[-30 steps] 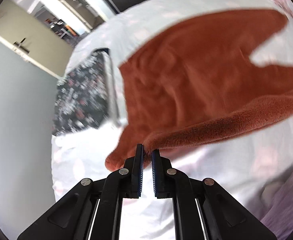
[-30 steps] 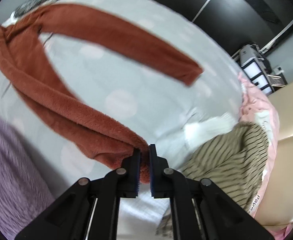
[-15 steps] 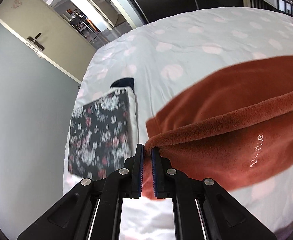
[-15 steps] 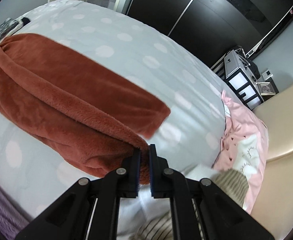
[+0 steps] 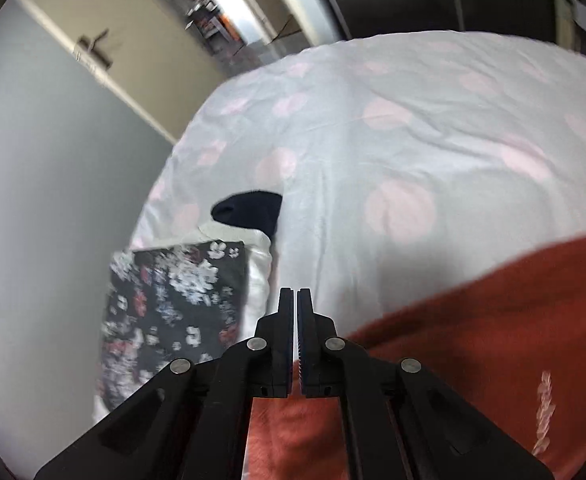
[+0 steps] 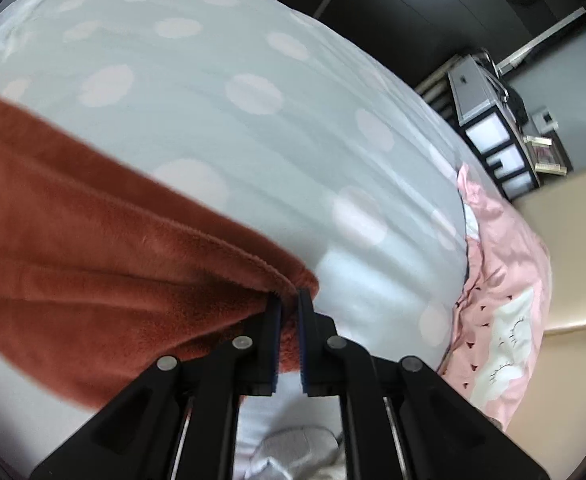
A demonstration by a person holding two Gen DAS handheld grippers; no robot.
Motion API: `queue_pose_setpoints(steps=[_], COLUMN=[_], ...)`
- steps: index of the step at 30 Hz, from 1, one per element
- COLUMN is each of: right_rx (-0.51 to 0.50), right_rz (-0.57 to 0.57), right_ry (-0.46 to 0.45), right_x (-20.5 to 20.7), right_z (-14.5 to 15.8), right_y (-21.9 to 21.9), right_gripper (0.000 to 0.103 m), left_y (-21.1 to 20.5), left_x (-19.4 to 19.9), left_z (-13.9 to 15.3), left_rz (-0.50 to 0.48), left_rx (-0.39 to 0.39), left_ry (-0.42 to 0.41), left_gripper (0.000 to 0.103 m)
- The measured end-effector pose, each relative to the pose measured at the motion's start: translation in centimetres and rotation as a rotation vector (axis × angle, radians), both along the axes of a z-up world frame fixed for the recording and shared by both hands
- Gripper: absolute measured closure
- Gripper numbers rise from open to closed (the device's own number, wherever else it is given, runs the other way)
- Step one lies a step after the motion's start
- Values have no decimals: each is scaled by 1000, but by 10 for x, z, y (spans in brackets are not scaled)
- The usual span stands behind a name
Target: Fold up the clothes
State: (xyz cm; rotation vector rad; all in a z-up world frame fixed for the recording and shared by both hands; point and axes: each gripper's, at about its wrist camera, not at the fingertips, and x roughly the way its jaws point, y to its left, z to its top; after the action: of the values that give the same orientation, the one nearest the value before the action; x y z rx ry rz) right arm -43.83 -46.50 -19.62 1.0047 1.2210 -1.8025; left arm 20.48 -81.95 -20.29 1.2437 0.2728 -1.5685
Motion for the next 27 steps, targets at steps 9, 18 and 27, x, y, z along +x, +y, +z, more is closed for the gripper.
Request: queue_pose_setpoints(steps=[9, 18, 27], right_rx=[52, 20, 62], right_rz=[-31, -65, -11], right_ry=[-44, 4, 35], right_x=[2, 17, 26], right_z=[-34, -23, -14], right_y=[0, 8, 13], right_gripper=[94, 94, 96], left_y=[23, 45, 70], left_x=[15, 25, 4], left_z=[-7, -23, -52], left_rz=[-152, -153, -147], left_rx=[111, 159, 130], left_ry=[127, 31, -60], left_gripper=[47, 26, 98])
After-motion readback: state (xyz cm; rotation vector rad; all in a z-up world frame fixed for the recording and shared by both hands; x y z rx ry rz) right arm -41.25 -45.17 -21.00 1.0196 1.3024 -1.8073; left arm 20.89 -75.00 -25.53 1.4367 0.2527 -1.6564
